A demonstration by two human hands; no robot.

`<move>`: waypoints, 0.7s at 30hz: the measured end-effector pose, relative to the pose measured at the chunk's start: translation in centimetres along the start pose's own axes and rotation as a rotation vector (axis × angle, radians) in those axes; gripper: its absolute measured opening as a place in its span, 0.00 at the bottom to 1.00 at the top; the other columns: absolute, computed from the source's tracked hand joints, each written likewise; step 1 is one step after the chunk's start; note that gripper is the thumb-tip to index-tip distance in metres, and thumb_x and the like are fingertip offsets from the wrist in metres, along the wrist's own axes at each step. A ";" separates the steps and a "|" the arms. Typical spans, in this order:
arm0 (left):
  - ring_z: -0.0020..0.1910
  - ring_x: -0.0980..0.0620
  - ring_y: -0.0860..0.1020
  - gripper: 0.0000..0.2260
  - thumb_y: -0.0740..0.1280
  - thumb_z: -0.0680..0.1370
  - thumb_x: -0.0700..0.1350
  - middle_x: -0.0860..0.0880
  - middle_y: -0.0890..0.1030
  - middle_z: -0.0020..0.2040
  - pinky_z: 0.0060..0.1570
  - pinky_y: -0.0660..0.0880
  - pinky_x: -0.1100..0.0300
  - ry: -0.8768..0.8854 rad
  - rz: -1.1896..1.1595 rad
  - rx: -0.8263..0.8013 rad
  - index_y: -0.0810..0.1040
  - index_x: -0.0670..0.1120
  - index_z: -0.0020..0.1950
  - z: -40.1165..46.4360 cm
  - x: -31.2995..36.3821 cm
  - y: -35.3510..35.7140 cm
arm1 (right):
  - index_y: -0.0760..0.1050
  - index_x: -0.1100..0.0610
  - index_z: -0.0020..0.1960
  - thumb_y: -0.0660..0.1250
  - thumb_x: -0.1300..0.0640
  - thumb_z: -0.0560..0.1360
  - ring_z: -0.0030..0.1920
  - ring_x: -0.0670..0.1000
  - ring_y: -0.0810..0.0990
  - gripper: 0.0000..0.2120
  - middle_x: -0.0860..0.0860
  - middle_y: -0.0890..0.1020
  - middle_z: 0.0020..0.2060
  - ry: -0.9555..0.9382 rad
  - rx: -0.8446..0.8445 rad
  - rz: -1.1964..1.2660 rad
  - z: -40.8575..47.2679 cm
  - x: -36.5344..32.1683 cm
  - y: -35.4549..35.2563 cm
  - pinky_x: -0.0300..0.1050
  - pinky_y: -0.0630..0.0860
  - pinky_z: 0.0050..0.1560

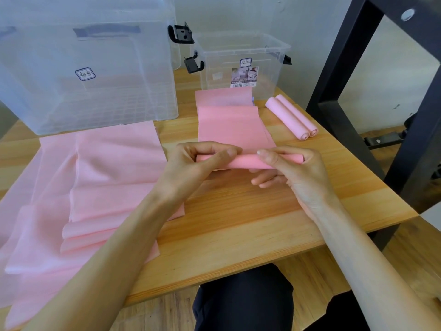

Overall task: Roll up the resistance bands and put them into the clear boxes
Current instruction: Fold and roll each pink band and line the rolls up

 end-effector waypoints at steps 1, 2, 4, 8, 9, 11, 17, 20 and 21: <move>0.50 0.56 0.83 0.05 0.71 0.75 0.42 0.50 0.87 0.47 0.50 0.78 0.66 -0.010 -0.014 -0.006 0.85 0.45 0.48 0.0 -0.1 0.0 | 0.83 0.62 0.47 0.72 0.54 0.71 0.34 0.58 0.86 0.12 0.59 0.86 0.38 0.001 0.004 0.006 0.0 0.0 0.0 0.43 0.82 0.33; 0.51 0.54 0.83 0.06 0.71 0.73 0.43 0.49 0.87 0.48 0.52 0.79 0.64 -0.024 -0.042 -0.019 0.85 0.45 0.48 0.1 -0.1 0.0 | 0.83 0.62 0.47 0.72 0.54 0.71 0.35 0.58 0.86 0.11 0.59 0.86 0.38 0.001 0.003 0.016 0.0 0.0 -0.1 0.43 0.82 0.33; 0.53 0.50 0.83 0.11 0.72 0.69 0.45 0.47 0.86 0.51 0.53 0.80 0.61 -0.073 -0.140 -0.063 0.85 0.44 0.49 0.1 -0.3 0.1 | 0.83 0.61 0.47 0.72 0.54 0.71 0.35 0.58 0.86 0.11 0.60 0.86 0.39 -0.001 -0.007 0.040 0.0 0.0 0.0 0.44 0.82 0.34; 0.52 0.50 0.84 0.12 0.72 0.68 0.43 0.46 0.86 0.52 0.50 0.81 0.61 -0.099 -0.193 -0.077 0.85 0.43 0.50 0.0 -0.3 0.2 | 0.83 0.61 0.49 0.72 0.55 0.71 0.37 0.59 0.86 0.12 0.60 0.86 0.40 0.005 -0.023 0.038 0.0 0.1 0.1 0.44 0.83 0.36; 0.51 0.50 0.83 0.12 0.72 0.68 0.43 0.46 0.86 0.51 0.51 0.81 0.61 -0.087 -0.176 -0.060 0.84 0.43 0.50 0.0 -0.2 0.2 | 0.83 0.62 0.49 0.72 0.55 0.70 0.38 0.59 0.86 0.12 0.59 0.86 0.41 0.007 -0.023 0.037 0.0 0.1 0.1 0.45 0.83 0.37; 0.52 0.50 0.83 0.10 0.72 0.69 0.42 0.45 0.86 0.51 0.53 0.81 0.60 -0.071 -0.149 -0.032 0.84 0.43 0.50 0.0 -0.2 0.2 | 0.83 0.61 0.50 0.73 0.57 0.70 0.40 0.59 0.86 0.11 0.58 0.86 0.42 0.000 -0.014 0.038 0.1 0.1 0.0 0.45 0.84 0.39; 0.49 0.50 0.83 0.06 0.71 0.74 0.37 0.43 0.85 0.50 0.51 0.81 0.60 -0.091 -0.134 0.004 0.84 0.42 0.50 0.0 -0.2 0.1 | 0.83 0.61 0.52 0.74 0.62 0.69 0.42 0.57 0.87 0.12 0.57 0.87 0.43 -0.011 -0.045 0.023 0.1 0.1 0.0 0.44 0.84 0.41; 0.49 0.51 0.84 0.10 0.74 0.69 0.41 0.46 0.86 0.48 0.55 0.80 0.60 -0.027 -0.076 -0.029 0.85 0.43 0.49 -0.2 0.1 0.1 | 0.83 0.61 0.51 0.73 0.60 0.70 0.39 0.58 0.86 0.10 0.57 0.87 0.43 -0.003 -0.026 0.008 0.0 0.2 0.0 0.44 0.84 0.38; 0.48 0.52 0.83 0.10 0.74 0.68 0.42 0.47 0.87 0.47 0.55 0.79 0.61 -0.006 -0.064 -0.034 0.85 0.43 0.48 -0.3 0.2 0.1 | 0.84 0.60 0.51 0.73 0.58 0.70 0.38 0.59 0.86 0.10 0.57 0.87 0.43 0.001 -0.017 0.009 0.0 0.2 0.0 0.45 0.84 0.37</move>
Point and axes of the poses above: each hand's wrist, its own z-axis towards the middle knuckle, its own y-axis out of the palm, x = y × z, the point moved 3 cm from there along z, towards the middle knuckle
